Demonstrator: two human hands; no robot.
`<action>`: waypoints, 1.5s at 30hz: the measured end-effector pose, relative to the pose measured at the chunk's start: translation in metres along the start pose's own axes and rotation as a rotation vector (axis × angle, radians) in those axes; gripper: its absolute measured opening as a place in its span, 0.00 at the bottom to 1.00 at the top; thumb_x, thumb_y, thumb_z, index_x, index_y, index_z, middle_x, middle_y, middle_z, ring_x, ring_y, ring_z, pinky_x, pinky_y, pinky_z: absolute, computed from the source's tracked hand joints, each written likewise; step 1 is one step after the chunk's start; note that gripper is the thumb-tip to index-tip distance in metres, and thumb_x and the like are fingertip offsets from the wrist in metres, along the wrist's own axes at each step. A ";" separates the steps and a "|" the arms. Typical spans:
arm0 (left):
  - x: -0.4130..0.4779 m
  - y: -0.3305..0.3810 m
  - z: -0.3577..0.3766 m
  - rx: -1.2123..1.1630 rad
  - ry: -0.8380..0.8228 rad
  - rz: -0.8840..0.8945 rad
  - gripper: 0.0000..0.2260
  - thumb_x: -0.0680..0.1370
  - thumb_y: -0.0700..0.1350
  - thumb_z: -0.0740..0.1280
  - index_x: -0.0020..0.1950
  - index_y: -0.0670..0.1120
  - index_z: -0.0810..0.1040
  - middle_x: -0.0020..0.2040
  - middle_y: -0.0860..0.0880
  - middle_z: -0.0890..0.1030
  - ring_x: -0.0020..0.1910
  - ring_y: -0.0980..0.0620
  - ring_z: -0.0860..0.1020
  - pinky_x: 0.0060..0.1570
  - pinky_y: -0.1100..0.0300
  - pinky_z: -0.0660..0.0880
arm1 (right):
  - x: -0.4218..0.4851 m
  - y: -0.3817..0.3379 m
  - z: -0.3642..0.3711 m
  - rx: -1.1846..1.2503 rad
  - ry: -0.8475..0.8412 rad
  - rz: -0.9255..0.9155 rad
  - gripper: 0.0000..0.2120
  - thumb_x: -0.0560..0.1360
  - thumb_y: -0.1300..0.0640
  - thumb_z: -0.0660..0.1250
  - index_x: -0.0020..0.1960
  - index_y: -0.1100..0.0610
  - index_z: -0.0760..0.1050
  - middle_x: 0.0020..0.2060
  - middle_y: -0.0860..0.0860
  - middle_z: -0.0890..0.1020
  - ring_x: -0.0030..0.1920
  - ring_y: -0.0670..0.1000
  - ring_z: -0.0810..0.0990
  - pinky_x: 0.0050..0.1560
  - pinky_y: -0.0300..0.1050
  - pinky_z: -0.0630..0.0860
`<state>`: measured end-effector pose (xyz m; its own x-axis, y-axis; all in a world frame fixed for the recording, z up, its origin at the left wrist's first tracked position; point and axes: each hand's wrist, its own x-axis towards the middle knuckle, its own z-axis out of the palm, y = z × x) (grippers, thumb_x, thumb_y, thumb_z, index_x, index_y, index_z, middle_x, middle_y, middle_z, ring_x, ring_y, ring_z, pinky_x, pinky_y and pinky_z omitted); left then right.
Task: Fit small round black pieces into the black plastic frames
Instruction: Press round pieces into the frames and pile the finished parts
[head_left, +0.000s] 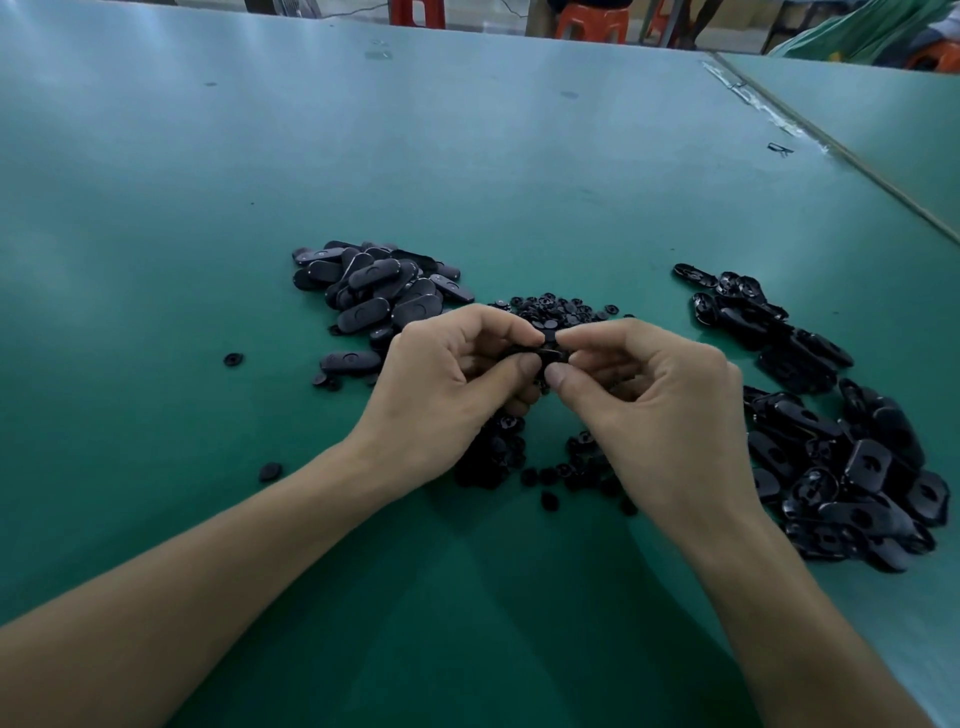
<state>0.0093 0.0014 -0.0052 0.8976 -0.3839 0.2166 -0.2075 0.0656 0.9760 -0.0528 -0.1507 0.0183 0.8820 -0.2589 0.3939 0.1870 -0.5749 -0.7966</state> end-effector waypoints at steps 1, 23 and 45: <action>0.000 0.000 0.000 -0.007 -0.012 0.001 0.09 0.78 0.31 0.69 0.49 0.45 0.80 0.37 0.48 0.85 0.35 0.53 0.83 0.38 0.62 0.80 | 0.001 0.001 -0.001 0.002 -0.023 0.011 0.11 0.72 0.60 0.77 0.49 0.46 0.84 0.39 0.42 0.85 0.41 0.40 0.83 0.45 0.32 0.78; -0.002 0.008 -0.001 -0.038 0.000 -0.021 0.09 0.75 0.31 0.72 0.49 0.45 0.83 0.38 0.47 0.87 0.36 0.50 0.86 0.40 0.63 0.81 | 0.006 0.008 -0.001 0.166 -0.119 0.209 0.05 0.72 0.59 0.76 0.43 0.50 0.82 0.37 0.44 0.86 0.39 0.43 0.85 0.43 0.40 0.80; 0.040 0.009 -0.060 0.296 0.455 0.007 0.06 0.76 0.41 0.75 0.43 0.51 0.82 0.32 0.59 0.84 0.30 0.62 0.81 0.28 0.68 0.75 | 0.014 0.022 -0.043 -0.918 -0.045 0.551 0.15 0.79 0.59 0.60 0.64 0.52 0.76 0.66 0.56 0.71 0.66 0.61 0.63 0.63 0.55 0.62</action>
<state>0.0665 0.0424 0.0138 0.9599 0.0575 0.2743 -0.2557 -0.2208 0.9412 -0.0548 -0.2009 0.0261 0.7642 -0.6428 0.0529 -0.6221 -0.7563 -0.2027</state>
